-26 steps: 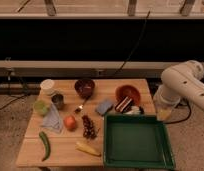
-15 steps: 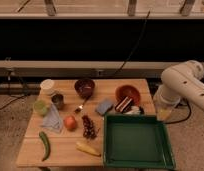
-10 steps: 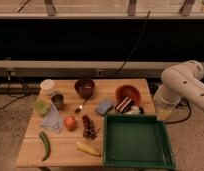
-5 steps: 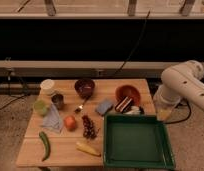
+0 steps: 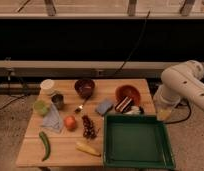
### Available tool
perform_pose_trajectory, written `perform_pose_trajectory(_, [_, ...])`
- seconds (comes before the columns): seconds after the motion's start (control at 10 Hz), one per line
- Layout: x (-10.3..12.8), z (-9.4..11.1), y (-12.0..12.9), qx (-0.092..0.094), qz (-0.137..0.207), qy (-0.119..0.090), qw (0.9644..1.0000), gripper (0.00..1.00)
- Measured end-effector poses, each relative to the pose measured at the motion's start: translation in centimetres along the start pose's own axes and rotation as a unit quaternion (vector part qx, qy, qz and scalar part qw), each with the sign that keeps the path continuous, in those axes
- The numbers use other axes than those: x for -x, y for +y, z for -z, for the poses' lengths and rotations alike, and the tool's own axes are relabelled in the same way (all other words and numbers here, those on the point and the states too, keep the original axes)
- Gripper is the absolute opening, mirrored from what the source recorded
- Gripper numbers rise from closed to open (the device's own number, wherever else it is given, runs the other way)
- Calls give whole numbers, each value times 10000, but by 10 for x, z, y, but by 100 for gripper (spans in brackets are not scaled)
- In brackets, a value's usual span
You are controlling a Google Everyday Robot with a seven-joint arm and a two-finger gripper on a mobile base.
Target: Place towel in paper cup
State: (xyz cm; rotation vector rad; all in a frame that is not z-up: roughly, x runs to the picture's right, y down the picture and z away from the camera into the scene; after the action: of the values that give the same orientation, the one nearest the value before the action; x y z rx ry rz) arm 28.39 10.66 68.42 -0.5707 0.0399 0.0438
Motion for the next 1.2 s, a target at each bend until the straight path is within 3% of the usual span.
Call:
perform_pose_trajectory(0.7, [3, 2, 1, -41, 100, -12, 9999, 65])
perform_pose_trajectory(1.0, [41, 9, 8, -115, 579, -181, 9981, 65])
perform_pose_trajectory(1.2, [89, 11, 9, -166, 963, -310, 9947, 65])
